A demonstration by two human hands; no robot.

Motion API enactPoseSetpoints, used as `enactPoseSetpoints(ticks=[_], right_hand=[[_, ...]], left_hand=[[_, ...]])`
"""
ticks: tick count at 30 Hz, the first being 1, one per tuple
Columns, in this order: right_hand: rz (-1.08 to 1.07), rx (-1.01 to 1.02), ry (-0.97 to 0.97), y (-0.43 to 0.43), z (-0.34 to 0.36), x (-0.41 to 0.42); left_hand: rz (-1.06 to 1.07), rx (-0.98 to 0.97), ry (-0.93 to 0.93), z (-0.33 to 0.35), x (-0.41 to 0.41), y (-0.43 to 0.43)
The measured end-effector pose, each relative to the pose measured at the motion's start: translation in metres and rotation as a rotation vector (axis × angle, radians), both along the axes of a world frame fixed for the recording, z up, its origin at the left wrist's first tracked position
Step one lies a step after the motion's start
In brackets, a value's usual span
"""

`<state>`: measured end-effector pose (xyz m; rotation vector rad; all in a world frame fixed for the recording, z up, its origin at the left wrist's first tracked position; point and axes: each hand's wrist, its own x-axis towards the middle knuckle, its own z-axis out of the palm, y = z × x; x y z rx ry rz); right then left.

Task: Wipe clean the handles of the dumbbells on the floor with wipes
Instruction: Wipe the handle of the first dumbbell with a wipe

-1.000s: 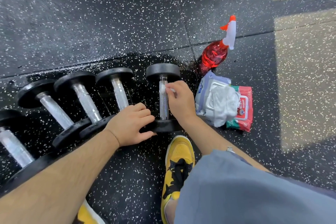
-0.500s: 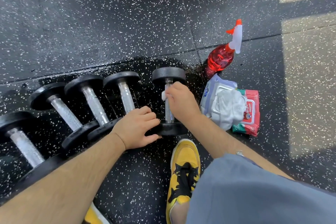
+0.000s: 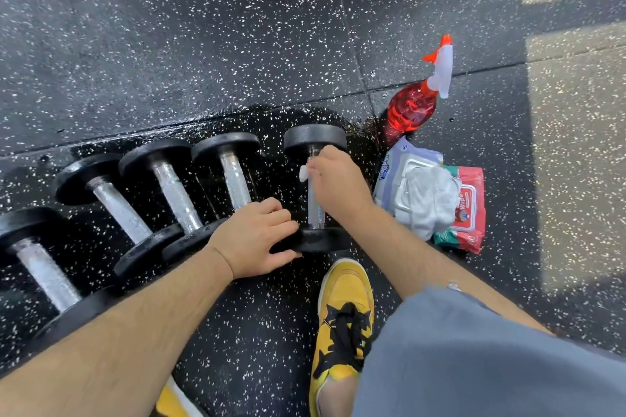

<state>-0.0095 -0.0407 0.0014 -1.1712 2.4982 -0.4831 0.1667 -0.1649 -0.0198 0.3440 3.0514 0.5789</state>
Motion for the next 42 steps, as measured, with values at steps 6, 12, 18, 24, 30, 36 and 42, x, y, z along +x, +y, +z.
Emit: enactPoseSetpoints(ticks=[6,12,18,24,30,36,42], right_hand=[[0.181,0.130,0.085,0.006,-0.009,0.016],[-0.394,-0.146,-0.320,0.031,-0.013,0.025],[-0.568,-0.239,-0.473,0.023,-0.013,0.012],[-0.533,-0.186,-0.515,0.038,-0.011,0.025],[-0.507,-0.223,-0.412,0.031,-0.018,0.019],[-0.257,-0.168,-0.190,0.017,-0.012,0.014],[0.085,0.080,0.009,0.007,-0.004,0.019]], left_hand=[[-0.012,0.005,-0.005,-0.002,0.002,0.001],[-0.004,0.011,-0.026,-0.002,0.001,0.003],[-0.003,0.007,-0.025,0.000,-0.001,0.001],[-0.015,0.003,-0.015,0.002,0.000,0.002],[-0.021,-0.011,-0.031,0.000,0.000,0.002],[-0.025,-0.024,-0.030,0.000,-0.001,0.001],[-0.034,-0.018,-0.020,-0.002,0.001,0.001]])
